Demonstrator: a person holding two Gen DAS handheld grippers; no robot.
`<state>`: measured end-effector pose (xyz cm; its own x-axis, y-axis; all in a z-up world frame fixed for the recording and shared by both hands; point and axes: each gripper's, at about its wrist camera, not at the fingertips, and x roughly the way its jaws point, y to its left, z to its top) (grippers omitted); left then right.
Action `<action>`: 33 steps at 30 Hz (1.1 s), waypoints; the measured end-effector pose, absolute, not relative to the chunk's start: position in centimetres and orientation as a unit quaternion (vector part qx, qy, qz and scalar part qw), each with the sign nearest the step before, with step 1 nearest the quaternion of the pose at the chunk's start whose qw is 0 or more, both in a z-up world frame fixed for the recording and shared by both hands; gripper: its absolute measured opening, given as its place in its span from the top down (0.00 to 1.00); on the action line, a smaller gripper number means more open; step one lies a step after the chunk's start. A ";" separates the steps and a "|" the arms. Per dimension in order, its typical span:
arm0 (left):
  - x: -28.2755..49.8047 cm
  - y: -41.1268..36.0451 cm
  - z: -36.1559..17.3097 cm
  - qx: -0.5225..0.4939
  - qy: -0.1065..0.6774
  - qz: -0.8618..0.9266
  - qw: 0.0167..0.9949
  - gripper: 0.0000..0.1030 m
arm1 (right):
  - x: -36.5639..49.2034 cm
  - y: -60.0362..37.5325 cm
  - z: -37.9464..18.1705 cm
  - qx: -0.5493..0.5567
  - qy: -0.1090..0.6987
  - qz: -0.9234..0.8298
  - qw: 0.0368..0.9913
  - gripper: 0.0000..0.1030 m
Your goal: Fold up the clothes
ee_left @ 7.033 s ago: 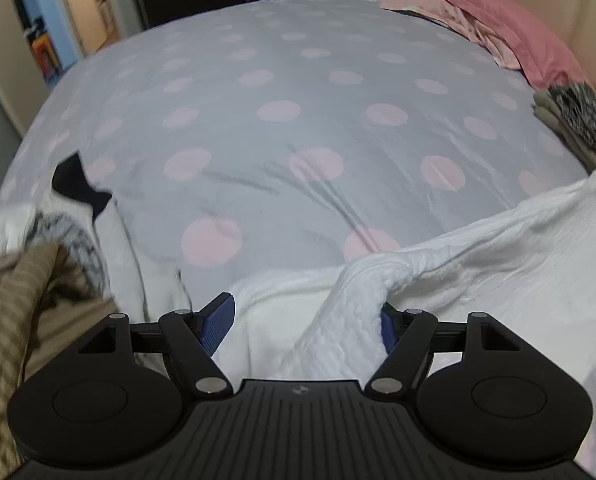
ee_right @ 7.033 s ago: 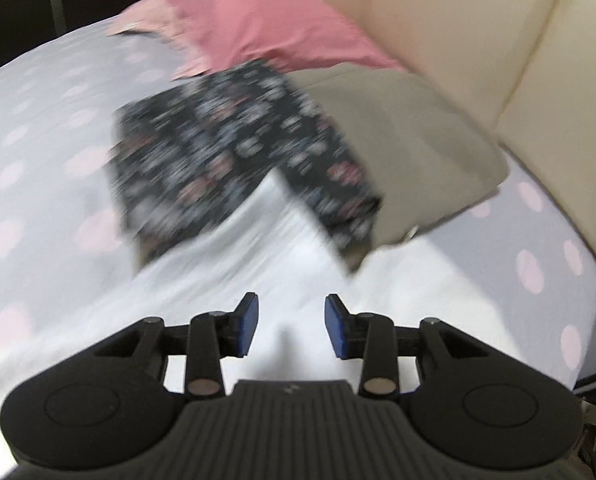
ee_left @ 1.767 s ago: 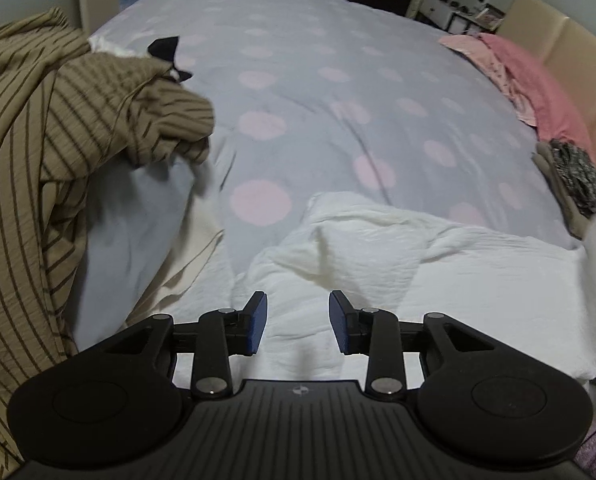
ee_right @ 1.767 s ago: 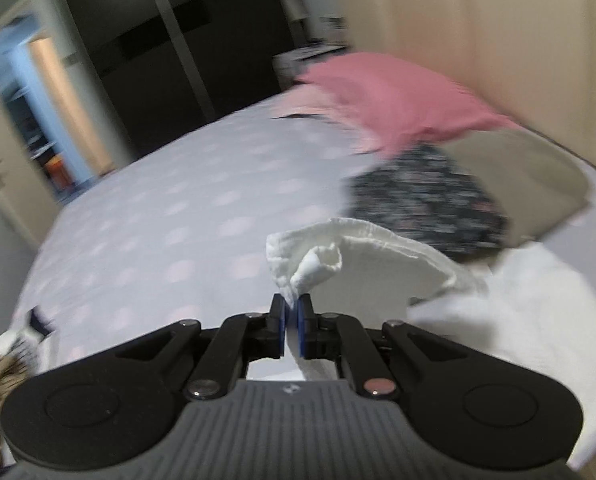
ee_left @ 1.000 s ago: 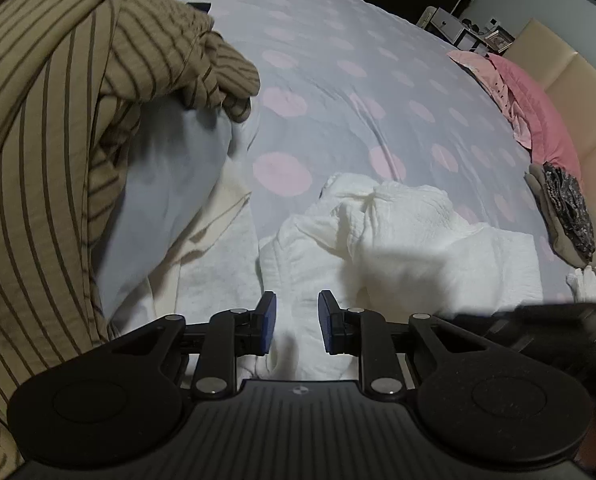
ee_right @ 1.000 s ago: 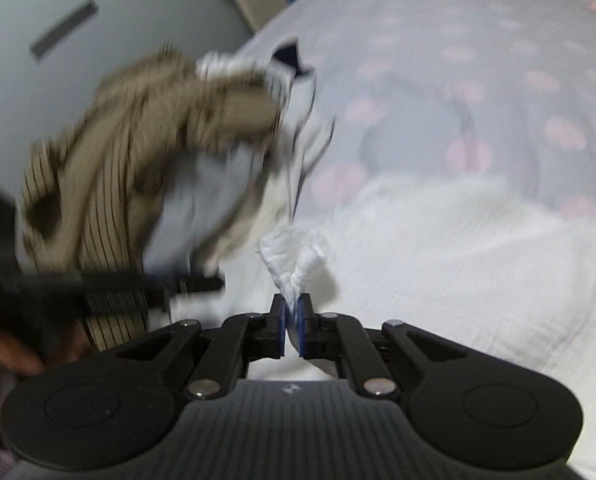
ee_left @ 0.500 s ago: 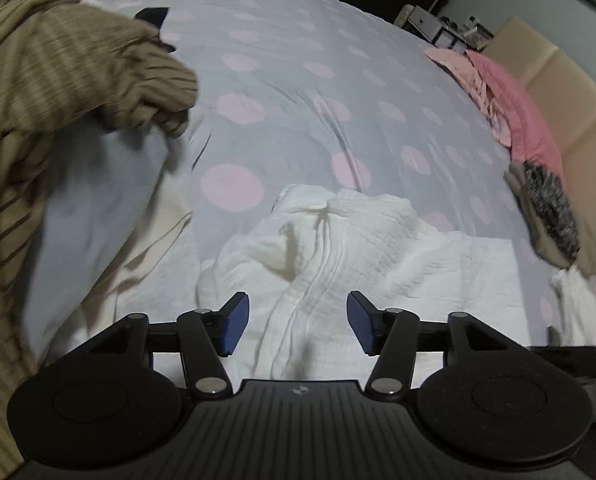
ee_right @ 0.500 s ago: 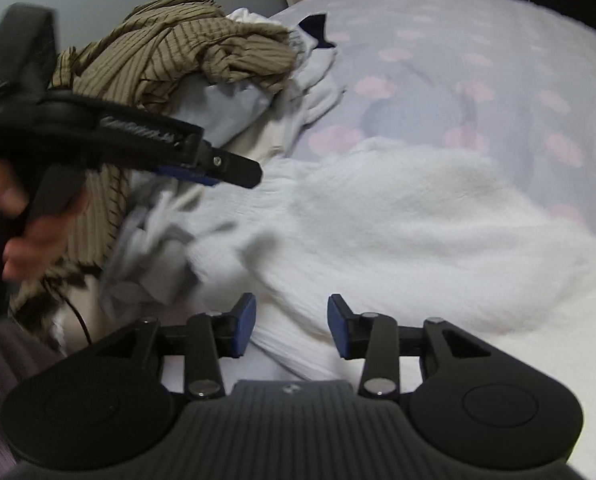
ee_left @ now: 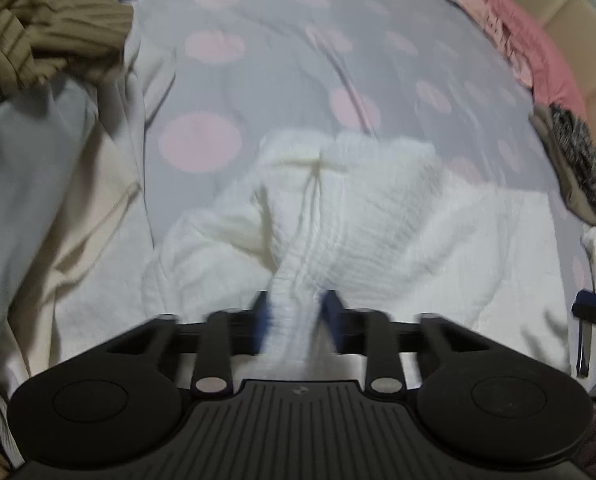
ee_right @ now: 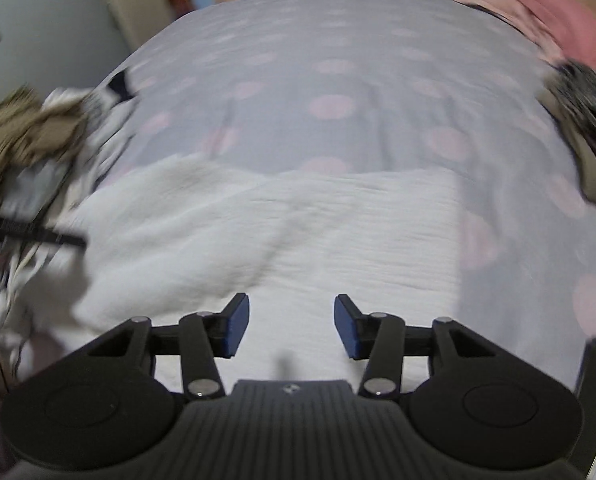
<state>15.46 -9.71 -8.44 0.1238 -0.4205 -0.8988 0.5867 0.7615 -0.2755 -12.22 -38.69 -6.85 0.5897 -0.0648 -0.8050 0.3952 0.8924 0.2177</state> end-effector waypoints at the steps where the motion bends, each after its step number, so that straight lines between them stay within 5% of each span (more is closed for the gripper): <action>1: 15.2 -9.8 -8.3 0.075 0.571 -0.338 0.744 0.88 | -12.5 -39.2 -7.0 0.200 0.431 -0.140 0.868 0.51; 14: 12.3 -6.8 1.3 -0.003 0.466 -0.354 0.810 0.94 | -14.3 -42.6 -9.1 0.241 0.475 -0.206 0.821 0.51; 25: 15.1 -3.8 -5.6 0.052 0.527 -0.226 0.818 0.93 | -15.3 -44.1 -10.8 0.266 0.493 -0.206 0.803 0.49; 28: 15.0 -4.2 -6.6 0.078 0.525 -0.216 0.819 0.83 | -15.7 -45.1 -11.8 0.306 0.494 -0.198 0.790 0.49; 33: 14.0 -4.0 -5.7 0.088 0.502 -0.209 0.835 0.52 | -16.5 -45.6 -13.6 0.357 0.506 -0.193 0.761 0.49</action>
<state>14.03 -3.97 -5.74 0.4085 -0.2607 -0.8747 0.4373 0.8971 -0.0632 -16.55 -45.59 -13.57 0.4134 0.0679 -0.9080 0.6555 0.6699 0.3485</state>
